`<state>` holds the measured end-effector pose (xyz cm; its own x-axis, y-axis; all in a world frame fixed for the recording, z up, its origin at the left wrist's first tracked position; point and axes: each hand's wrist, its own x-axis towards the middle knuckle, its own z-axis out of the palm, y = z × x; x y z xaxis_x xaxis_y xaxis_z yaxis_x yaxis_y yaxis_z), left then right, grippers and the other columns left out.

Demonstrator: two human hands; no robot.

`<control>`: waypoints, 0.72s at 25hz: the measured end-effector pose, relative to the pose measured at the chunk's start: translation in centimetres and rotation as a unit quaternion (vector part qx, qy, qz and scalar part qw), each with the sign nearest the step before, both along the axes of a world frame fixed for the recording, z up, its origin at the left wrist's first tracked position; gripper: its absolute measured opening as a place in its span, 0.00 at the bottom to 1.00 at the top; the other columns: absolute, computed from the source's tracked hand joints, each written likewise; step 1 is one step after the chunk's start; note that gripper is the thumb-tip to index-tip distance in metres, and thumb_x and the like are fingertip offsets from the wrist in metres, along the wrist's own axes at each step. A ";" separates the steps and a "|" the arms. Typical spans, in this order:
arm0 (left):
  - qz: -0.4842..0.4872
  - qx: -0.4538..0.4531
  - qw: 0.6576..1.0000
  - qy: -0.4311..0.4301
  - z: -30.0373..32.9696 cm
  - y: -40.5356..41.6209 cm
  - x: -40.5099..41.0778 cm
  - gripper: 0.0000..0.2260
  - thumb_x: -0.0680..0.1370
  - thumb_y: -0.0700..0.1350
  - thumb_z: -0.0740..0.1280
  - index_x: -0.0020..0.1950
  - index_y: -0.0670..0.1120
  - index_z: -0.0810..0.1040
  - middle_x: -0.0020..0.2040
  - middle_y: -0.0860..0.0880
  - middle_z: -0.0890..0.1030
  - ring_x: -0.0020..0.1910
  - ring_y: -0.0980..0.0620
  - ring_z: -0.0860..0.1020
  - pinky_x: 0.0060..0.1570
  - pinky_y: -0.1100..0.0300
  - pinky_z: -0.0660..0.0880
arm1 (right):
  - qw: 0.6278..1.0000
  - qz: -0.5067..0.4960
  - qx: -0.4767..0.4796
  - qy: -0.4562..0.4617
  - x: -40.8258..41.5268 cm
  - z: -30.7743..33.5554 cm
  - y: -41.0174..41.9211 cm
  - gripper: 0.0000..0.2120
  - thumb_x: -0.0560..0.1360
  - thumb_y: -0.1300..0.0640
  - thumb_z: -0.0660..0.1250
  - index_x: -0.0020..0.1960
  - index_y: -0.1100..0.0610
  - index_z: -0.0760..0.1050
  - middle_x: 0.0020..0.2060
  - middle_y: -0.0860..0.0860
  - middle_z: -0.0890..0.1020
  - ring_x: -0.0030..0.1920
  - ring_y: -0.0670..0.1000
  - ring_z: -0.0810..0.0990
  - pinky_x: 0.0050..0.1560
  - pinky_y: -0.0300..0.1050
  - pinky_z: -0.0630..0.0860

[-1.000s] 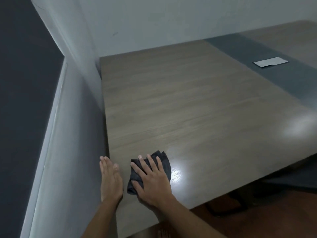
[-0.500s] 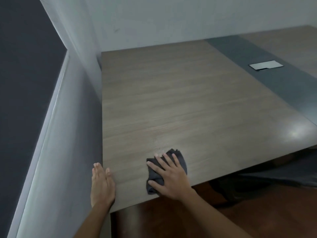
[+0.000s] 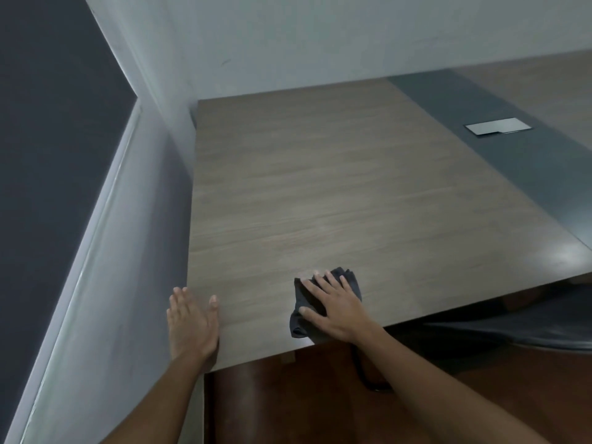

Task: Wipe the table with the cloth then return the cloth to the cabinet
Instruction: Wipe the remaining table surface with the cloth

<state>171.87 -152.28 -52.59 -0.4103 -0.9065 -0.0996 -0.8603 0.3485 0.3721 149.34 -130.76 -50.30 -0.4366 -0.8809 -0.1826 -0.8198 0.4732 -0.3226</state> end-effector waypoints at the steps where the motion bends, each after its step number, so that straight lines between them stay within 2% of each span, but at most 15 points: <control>1: -0.014 -0.002 1.000 0.001 0.8 0.5 -0.8 0.35 0.83 0.59 0.49 0.80 0.36 0.49 0.81 0.38 0.49 0.80 0.42 0.47 0.78 0.51 0.44 | 1.000 -0.005 -0.014 -0.003 -0.5 0.6 0.2 0.32 0.83 0.34 0.53 0.83 0.44 0.53 0.83 0.49 0.54 0.83 0.52 0.46 0.79 0.50 0.37; 3: -0.055 -0.006 0.998 0.009 2.1 1.6 -2.9 0.32 0.83 0.57 0.54 0.80 0.37 0.54 0.81 0.39 0.52 0.80 0.43 0.48 0.78 0.51 0.45 | 0.999 -0.021 -0.039 0.015 -2.0 1.4 1.0 0.28 0.84 0.43 0.58 0.81 0.50 0.61 0.81 0.51 0.61 0.82 0.54 0.53 0.81 0.50 0.46; 6: -0.120 0.000 0.992 0.030 3.3 3.9 -6.5 0.28 0.83 0.57 0.57 0.78 0.41 0.63 0.80 0.43 0.60 0.80 0.45 0.52 0.76 0.48 0.55 | 0.998 -0.037 -0.029 0.036 -4.2 1.8 1.9 0.25 0.83 0.50 0.62 0.79 0.53 0.66 0.79 0.53 0.66 0.79 0.56 0.61 0.79 0.50 0.57; 8: -0.181 0.001 0.983 0.018 3.3 5.0 -9.2 0.27 0.82 0.58 0.59 0.77 0.44 0.66 0.78 0.46 0.63 0.79 0.47 0.57 0.75 0.49 0.59 | 0.999 -0.026 0.001 0.043 -5.3 1.9 1.9 0.27 0.82 0.52 0.63 0.79 0.53 0.64 0.79 0.52 0.64 0.79 0.57 0.61 0.79 0.51 0.58; 12: -0.297 -0.015 0.954 -0.032 3.4 6.5 -14.4 0.26 0.80 0.55 0.64 0.75 0.45 0.69 0.77 0.47 0.66 0.76 0.47 0.61 0.75 0.55 0.57 | 0.997 -0.004 0.052 0.054 -6.5 2.1 1.3 0.30 0.83 0.52 0.63 0.82 0.53 0.57 0.80 0.52 0.62 0.80 0.58 0.58 0.80 0.52 0.56; 15: -0.328 -0.034 0.942 -0.065 3.1 7.6 -16.4 0.22 0.80 0.53 0.66 0.71 0.46 0.71 0.72 0.47 0.71 0.72 0.47 0.65 0.72 0.55 0.61 | 0.994 0.003 0.085 0.069 -7.3 2.1 1.3 0.30 0.83 0.51 0.63 0.82 0.54 0.57 0.76 0.54 0.67 0.78 0.59 0.60 0.78 0.52 0.59; 18: -0.328 -0.037 0.941 -0.075 3.0 8.0 -16.9 0.17 0.79 0.52 0.67 0.65 0.47 0.75 0.65 0.47 0.74 0.67 0.47 0.69 0.66 0.55 0.66 | 0.994 -0.013 0.089 0.064 -7.7 1.7 1.6 0.28 0.83 0.49 0.64 0.80 0.55 0.61 0.73 0.54 0.70 0.74 0.58 0.65 0.75 0.52 0.63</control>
